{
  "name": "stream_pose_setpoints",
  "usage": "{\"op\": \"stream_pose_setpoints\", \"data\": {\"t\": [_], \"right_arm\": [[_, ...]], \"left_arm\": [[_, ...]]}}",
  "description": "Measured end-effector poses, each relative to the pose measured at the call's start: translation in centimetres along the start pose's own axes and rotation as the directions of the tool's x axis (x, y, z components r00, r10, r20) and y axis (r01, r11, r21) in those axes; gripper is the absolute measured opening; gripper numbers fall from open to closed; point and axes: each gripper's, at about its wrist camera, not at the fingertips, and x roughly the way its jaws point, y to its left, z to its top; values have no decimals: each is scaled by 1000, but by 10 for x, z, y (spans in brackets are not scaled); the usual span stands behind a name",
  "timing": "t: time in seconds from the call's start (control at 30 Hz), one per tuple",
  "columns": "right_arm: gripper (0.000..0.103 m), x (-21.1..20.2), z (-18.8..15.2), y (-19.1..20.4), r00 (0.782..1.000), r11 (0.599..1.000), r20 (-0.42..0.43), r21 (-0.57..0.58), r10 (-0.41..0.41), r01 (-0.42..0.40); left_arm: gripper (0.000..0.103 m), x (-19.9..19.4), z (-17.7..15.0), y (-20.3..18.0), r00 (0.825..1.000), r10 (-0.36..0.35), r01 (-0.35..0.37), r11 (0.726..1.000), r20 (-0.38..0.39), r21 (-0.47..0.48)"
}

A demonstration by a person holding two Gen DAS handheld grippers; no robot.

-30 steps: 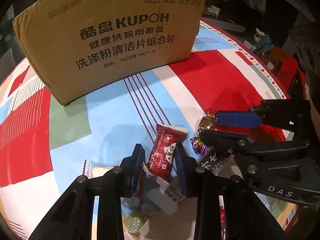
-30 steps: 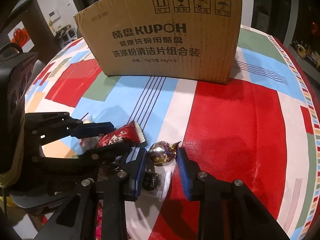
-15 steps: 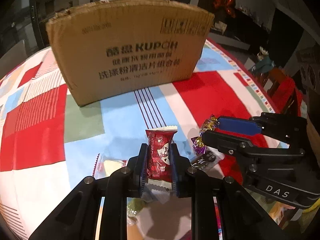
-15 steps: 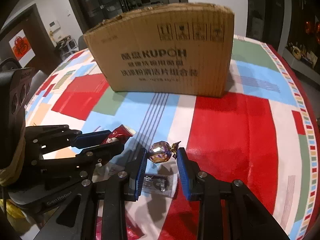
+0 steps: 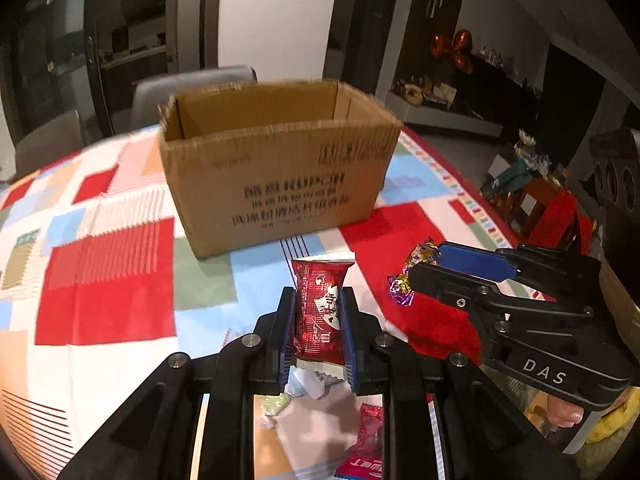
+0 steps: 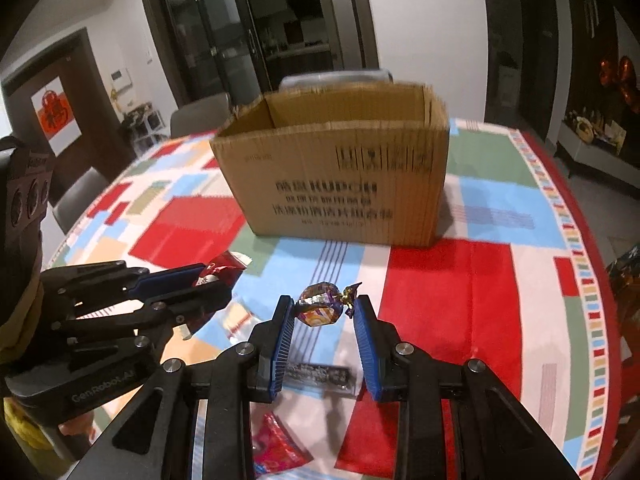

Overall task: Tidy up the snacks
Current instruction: 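Carry both snacks into the box and open both tools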

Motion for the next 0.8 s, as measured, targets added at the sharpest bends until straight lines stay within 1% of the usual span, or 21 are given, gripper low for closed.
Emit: {"op": "stream_pose_setpoints", "data": {"t": [0.23, 0.43, 0.63, 0.8], "right_arm": [[32, -30, 23, 9, 996, 1000, 89, -15, 10, -9], [32, -47, 42, 14, 989, 1000, 150, -20, 18, -15], [32, -61, 61, 19, 979, 999, 201, -28, 21, -16], [32, -65, 75, 22, 974, 999, 225, -40, 29, -21]], "left_arm": [[22, -35, 21, -3, 996, 13, -14, 1000, 85, 10], [22, -53, 37, -3, 991, 23, -25, 1000, 136, 17], [22, -65, 51, 2, 985, 29, -32, 999, 173, 13], [22, -69, 65, 6, 979, 33, -36, 999, 202, 14]]}}
